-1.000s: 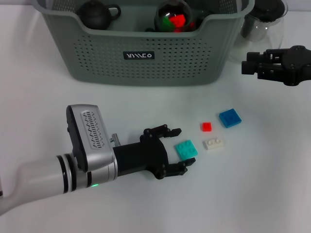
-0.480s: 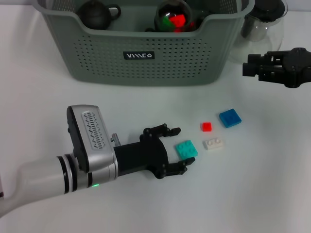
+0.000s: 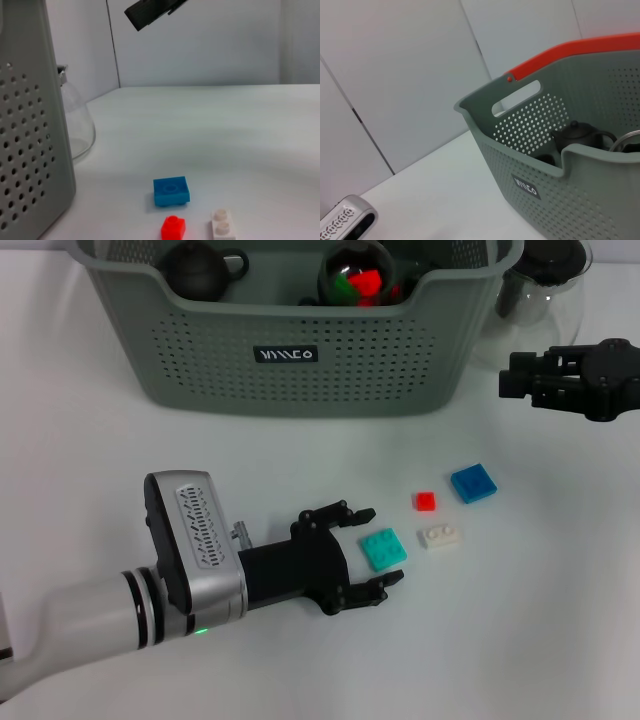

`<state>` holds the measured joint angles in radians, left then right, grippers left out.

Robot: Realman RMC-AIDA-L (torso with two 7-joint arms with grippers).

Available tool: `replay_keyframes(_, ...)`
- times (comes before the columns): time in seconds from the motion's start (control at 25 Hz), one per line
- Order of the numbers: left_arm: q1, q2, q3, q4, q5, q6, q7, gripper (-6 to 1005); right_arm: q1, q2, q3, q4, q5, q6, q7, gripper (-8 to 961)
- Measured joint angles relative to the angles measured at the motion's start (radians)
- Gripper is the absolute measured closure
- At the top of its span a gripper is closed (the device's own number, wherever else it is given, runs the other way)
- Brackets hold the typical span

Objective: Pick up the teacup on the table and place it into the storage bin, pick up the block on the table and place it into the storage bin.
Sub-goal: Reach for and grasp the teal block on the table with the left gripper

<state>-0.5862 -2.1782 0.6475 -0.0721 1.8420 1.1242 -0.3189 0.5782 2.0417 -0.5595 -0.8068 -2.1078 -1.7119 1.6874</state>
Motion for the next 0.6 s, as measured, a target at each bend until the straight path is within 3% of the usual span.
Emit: replay_keyframes(0.6, -0.008, 0.0, 0.003, -0.007, 0.01, -0.014, -0.001, 464, 0.0, -0.001, -0.001, 0.002, 0.0, -0.001, 0.001, 541)
